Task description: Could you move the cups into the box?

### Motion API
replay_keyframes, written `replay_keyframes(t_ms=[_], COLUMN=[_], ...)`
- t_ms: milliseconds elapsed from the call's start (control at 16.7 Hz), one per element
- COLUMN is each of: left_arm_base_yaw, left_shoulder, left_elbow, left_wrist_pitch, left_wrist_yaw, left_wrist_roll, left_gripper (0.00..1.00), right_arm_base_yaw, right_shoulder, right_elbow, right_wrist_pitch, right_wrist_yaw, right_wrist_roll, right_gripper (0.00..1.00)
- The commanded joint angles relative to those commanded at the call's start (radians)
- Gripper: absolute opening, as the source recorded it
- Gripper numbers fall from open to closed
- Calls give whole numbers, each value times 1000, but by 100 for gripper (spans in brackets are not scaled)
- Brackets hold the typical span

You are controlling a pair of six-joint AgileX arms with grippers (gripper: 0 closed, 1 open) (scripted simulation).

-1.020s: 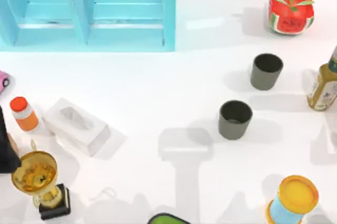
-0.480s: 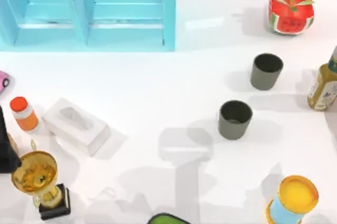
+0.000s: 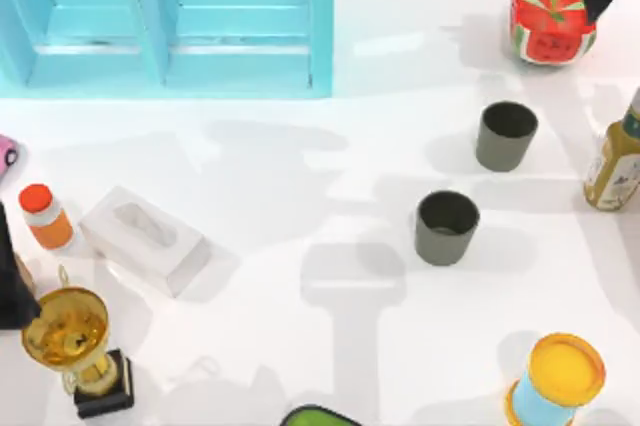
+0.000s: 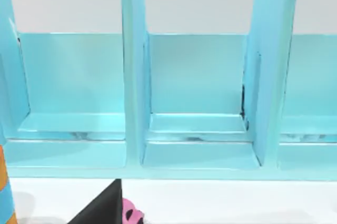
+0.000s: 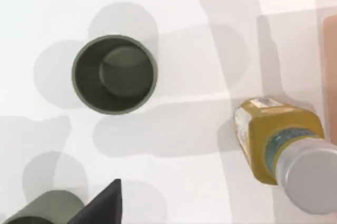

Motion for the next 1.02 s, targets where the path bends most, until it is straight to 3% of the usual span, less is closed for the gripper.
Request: replay_keyframes(t_ms=[420, 1020], left_arm_base_yaw=[0, 0], left_shoulder=[0, 0], left_elbow=[0, 0], left_wrist_pitch=[0, 0], left_wrist_yaw=[0, 0], left_wrist_roll=[0, 0], left_gripper=[100, 100], right_arm_base_yaw=[160, 184], right_shoulder=[408, 454], right_elbow=[390, 404], right_wrist_pitch=[-152, -144], right_wrist_yaw=[5, 6], right_wrist_roll=[60, 69], right_gripper=[100, 100])
